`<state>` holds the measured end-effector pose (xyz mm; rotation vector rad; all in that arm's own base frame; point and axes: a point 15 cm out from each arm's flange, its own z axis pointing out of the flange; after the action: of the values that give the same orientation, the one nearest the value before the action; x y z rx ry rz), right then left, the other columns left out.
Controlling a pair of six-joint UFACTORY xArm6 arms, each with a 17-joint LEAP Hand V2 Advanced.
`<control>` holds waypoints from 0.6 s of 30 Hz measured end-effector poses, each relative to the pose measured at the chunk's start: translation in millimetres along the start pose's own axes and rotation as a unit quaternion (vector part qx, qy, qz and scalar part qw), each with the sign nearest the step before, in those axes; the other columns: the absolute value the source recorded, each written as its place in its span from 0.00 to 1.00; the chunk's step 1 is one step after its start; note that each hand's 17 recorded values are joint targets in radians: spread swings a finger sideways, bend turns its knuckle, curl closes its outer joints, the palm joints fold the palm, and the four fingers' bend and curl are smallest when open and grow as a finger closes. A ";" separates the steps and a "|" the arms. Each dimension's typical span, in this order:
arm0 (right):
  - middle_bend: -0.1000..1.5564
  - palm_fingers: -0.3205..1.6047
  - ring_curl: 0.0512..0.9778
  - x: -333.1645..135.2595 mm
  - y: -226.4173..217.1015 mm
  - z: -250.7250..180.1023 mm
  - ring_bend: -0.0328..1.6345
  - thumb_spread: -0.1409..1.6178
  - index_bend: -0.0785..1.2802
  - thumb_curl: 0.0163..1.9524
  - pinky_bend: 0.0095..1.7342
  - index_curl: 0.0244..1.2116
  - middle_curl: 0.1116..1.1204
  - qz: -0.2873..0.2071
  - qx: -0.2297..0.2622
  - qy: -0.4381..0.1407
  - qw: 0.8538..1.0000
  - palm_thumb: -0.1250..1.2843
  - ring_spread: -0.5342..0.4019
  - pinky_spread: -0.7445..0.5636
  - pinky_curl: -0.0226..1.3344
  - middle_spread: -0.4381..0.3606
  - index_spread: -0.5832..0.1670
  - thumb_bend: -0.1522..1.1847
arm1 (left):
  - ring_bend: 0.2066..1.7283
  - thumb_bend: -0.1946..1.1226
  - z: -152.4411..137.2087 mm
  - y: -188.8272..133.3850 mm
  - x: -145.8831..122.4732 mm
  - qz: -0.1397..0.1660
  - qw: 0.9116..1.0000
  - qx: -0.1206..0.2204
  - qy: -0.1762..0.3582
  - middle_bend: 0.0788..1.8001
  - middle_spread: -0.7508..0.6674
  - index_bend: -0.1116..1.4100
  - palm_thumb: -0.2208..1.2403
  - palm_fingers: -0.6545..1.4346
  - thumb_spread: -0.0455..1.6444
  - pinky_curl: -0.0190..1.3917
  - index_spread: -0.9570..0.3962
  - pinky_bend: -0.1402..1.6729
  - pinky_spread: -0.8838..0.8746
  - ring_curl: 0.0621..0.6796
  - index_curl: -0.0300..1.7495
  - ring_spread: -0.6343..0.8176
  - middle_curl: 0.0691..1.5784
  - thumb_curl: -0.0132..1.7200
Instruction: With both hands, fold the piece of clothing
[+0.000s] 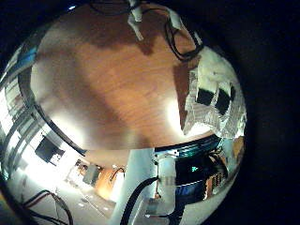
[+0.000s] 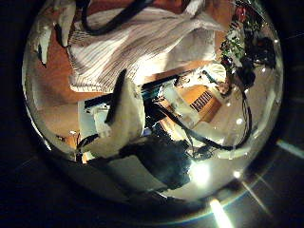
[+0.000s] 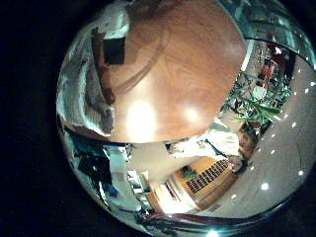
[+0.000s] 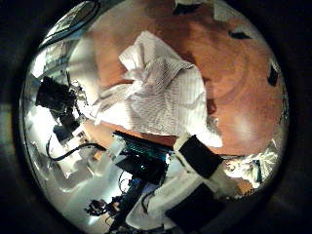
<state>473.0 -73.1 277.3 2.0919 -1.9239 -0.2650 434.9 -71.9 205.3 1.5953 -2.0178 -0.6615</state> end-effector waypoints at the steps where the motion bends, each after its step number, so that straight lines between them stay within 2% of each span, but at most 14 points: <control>1: 0.29 0.14 0.42 7.0 2.6 -7.9 0.48 0.79 0.17 0.20 0.46 0.46 0.38 0.009 0.016 -0.010 1.000 0.54 0.63 0.78 0.50 0.46 0.20 0.09 | 0.64 0.56 -1.9 1.3 -4.2 -0.004 1.000 0.003 0.002 0.37 0.20 0.18 0.19 0.48 0.84 0.45 0.47 0.65 0.18 0.69 0.53 0.16 0.55 0.23; 4: 0.30 0.18 0.39 20.7 14.1 -22.2 0.46 0.79 0.18 0.19 0.42 0.42 0.36 0.025 0.042 -0.026 0.998 0.52 0.64 0.85 0.47 0.48 0.23 0.10 | 0.63 0.52 -13.1 9.2 -24.4 -0.023 0.999 0.021 0.012 0.27 0.27 0.20 0.18 0.41 0.84 0.46 0.52 0.64 0.21 0.68 0.51 0.20 0.52 0.21; 8: 0.32 0.23 0.37 33.0 38.8 -13.3 0.48 0.80 0.17 0.18 0.39 0.37 0.35 0.035 0.029 -0.033 0.998 0.50 0.61 0.88 0.43 0.47 0.26 0.09 | 0.59 0.49 -37.6 29.6 -38.9 -0.036 0.997 0.061 0.018 0.19 0.37 0.21 0.18 0.39 0.83 0.46 0.57 0.61 0.25 0.64 0.49 0.26 0.47 0.19; 13: 0.33 0.25 0.37 47.4 71.0 11.0 0.50 0.80 0.17 0.16 0.37 0.32 0.34 0.032 0.003 -0.043 0.999 0.44 0.54 0.89 0.40 0.46 0.28 0.09 | 0.54 0.43 -41.9 63.4 -32.0 -0.017 0.997 0.068 0.013 0.15 0.47 0.21 0.17 0.39 0.83 0.45 0.63 0.55 0.32 0.59 0.46 0.33 0.42 0.17; 18: 0.32 0.25 0.36 55.4 86.3 43.1 0.50 0.78 0.17 0.16 0.35 0.29 0.33 0.022 -0.034 -0.050 0.998 0.40 0.51 0.88 0.38 0.46 0.29 0.09 | 0.52 0.40 -32.4 95.5 -7.8 0.014 0.998 0.063 -0.009 0.13 0.52 0.21 0.18 0.40 0.83 0.44 0.65 0.51 0.36 0.56 0.44 0.36 0.39 0.15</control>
<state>383.0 -137.8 268.3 2.0267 -1.9849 -0.4284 386.1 -47.3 290.4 1.6339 -2.1287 -0.5486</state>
